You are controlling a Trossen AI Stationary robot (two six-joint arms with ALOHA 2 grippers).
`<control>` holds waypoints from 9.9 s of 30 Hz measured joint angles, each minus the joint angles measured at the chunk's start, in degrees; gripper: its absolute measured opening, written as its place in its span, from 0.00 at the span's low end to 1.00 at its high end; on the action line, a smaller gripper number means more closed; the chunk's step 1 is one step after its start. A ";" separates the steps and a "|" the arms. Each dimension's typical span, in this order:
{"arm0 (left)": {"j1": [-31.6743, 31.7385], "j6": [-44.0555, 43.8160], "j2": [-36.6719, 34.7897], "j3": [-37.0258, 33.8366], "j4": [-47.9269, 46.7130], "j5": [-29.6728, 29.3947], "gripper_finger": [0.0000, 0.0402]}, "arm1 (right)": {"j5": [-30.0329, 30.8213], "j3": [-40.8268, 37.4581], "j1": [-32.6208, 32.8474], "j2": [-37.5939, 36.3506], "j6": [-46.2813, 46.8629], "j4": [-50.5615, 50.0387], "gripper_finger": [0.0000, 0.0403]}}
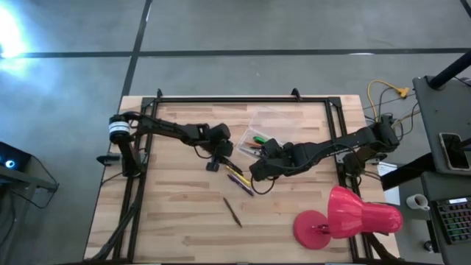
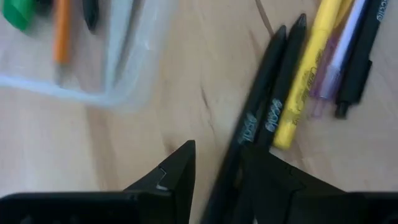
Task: Pick & place school supplies into a supply box
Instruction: Put the black pen into the transparent supply box, then put the yellow pen into the transparent supply box
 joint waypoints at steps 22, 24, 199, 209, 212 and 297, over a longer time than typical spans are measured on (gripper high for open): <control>-0.13 -4.20 2.41 -0.68 0.14 1.46 0.23 | 0.48 -0.60 -0.13 0.00 -1.68 -0.52 0.54; -0.15 -4.77 2.41 -0.68 0.27 1.25 0.17 | 0.48 -0.69 -0.13 0.00 -1.74 -0.52 0.54; -1.15 -4.19 22.60 50.58 -27.88 -9.83 0.32 | 23.17 -1.76 10.02 -14.23 22.29 -26.60 0.54; -3.72 -5.12 13.89 44.65 -28.10 -7.53 0.33 | 22.50 -4.62 6.32 -14.14 11.48 -24.71 0.54; -4.06 -7.81 12.84 40.04 -28.48 -4.47 0.33 | 20.06 -6.58 5.82 -14.10 7.75 -21.65 0.54; -10.32 -53.45 -33.66 -27.23 12.30 -8.56 0.33 | -2.88 0.29 -10.73 4.35 -32.26 16.96 0.01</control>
